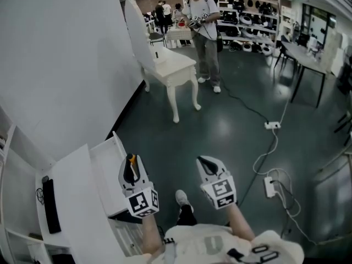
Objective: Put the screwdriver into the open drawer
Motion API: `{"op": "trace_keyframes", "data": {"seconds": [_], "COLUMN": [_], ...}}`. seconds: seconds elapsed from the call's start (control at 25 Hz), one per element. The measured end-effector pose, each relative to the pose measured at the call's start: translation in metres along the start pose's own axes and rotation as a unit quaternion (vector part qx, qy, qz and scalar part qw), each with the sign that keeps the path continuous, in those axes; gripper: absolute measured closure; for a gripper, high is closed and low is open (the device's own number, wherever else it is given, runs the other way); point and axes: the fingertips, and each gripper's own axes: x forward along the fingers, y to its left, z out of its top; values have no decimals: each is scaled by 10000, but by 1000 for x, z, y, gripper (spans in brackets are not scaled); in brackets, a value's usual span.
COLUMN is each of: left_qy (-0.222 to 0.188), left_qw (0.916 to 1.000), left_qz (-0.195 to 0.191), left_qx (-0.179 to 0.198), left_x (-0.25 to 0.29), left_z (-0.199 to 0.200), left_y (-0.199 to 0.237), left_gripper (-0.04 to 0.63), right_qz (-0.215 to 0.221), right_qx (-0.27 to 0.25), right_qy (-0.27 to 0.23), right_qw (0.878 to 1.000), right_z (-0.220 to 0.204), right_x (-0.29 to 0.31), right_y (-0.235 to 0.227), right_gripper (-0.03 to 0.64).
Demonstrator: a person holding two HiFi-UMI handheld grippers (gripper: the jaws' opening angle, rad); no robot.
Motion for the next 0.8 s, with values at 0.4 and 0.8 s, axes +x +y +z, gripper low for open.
{"op": "trace_keyframes", "data": {"seconds": [0.4, 0.8], "left_qy": [181, 109], "left_qw": [9998, 9996], "left_qz": [-41, 66], "left_qx": [111, 242], "left_x": [125, 251], "left_z": [-31, -45], "left_y": [26, 72], "left_gripper": [480, 480], "right_qz": [234, 467], "right_qx": [39, 175], "right_qy": [133, 78], "right_qw": [9996, 9987], "right_z": [26, 54], "right_x": [129, 269], "right_y": [-26, -48], "right_gripper": [612, 612]}}
